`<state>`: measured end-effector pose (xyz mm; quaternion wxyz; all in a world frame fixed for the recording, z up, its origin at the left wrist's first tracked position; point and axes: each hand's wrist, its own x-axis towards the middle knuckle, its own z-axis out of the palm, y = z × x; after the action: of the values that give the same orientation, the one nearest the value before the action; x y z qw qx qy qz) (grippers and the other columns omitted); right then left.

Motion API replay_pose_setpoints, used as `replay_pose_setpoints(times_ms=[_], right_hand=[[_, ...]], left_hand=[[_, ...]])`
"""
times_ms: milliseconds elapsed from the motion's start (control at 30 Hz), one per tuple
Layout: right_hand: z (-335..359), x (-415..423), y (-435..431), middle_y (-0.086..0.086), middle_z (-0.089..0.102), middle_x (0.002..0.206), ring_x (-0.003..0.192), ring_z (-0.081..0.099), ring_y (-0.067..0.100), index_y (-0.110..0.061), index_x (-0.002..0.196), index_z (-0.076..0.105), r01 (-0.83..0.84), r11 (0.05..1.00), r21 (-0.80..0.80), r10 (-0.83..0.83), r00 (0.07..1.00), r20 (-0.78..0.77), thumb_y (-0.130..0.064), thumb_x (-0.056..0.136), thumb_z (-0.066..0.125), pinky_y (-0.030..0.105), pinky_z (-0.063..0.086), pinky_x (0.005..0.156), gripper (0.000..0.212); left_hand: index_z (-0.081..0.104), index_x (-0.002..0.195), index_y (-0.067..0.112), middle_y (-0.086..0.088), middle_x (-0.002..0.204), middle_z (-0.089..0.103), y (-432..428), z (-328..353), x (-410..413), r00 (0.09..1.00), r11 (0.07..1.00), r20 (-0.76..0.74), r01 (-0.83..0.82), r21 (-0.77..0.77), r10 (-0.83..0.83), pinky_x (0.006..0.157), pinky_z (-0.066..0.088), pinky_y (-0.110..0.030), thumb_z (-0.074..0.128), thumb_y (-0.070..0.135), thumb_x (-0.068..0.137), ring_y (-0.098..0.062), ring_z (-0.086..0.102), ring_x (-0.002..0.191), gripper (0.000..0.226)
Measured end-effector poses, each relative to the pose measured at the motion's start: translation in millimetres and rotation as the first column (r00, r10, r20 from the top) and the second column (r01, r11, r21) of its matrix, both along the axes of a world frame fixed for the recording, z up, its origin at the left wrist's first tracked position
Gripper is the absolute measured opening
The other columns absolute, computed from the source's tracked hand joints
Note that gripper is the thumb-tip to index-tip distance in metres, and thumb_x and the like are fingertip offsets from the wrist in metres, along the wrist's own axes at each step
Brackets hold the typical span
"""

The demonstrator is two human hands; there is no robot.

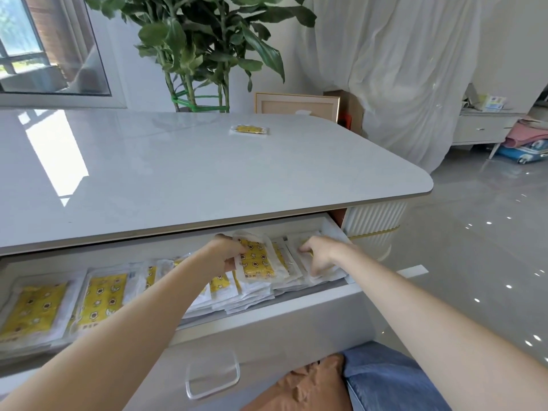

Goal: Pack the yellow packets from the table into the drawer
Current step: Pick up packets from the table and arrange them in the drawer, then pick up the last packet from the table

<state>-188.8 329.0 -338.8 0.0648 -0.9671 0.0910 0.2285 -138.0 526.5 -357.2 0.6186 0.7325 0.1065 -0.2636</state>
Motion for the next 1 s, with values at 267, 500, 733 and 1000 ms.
replay_pose_setpoints(times_ms=[267,500,733,1000], right_hand=[[7.0,-11.3,6.2,0.014,0.015,0.149,0.139,0.014,0.037,-0.039,0.149,0.011,-0.083,0.979,-0.186,0.081,0.997,-0.018,-0.015,0.07,0.083,0.048,0.037,0.107,0.109],[-0.1,-9.4,2.9,0.018,0.025,0.144,0.111,0.054,0.036,-0.024,0.144,0.004,-0.012,0.998,-0.068,0.014,0.999,0.031,-0.009,0.073,0.08,0.041,0.053,0.089,0.106],[3.6,-15.4,-10.4,0.012,0.043,0.133,0.117,0.051,0.03,-0.015,0.135,0.032,0.031,0.999,0.009,-0.032,0.994,0.104,-0.01,0.069,0.084,0.039,0.048,0.094,0.085],[4.8,-18.3,-20.3,0.005,0.05,0.135,0.123,0.049,0.024,-0.016,0.133,0.045,0.07,0.994,0.085,-0.083,0.984,0.158,-0.005,0.071,0.081,0.031,0.044,0.094,0.073]], left_hand=[[0.051,0.124,-0.007,-0.015,0.097,0.061,-1.0,4.2,-2.9,0.996,0.993,-0.086,-0.03,-0.116,0.02,0.087,0.049,-0.037,0.052,-0.005,0.092,-0.03,0.06,0.11,0.033],[0.054,0.119,-0.005,-0.017,0.11,0.061,-15.6,1.3,2.2,0.99,0.983,-0.143,-0.033,-0.18,0.007,0.087,0.05,-0.037,0.054,-0.004,0.091,-0.029,0.058,0.117,0.029],[0.059,0.104,-0.006,-0.017,0.116,0.06,-45.9,4.3,0.3,0.983,0.974,-0.185,-0.039,-0.221,-0.003,0.095,0.049,-0.037,0.057,-0.004,0.089,-0.029,0.058,0.117,0.015],[0.054,0.089,0.005,-0.01,0.077,0.059,-68.3,-8.4,1.9,0.995,0.994,0.047,-0.089,0.056,0.086,0.079,0.058,-0.04,0.073,0.004,0.079,-0.025,0.065,0.085,0.021]])
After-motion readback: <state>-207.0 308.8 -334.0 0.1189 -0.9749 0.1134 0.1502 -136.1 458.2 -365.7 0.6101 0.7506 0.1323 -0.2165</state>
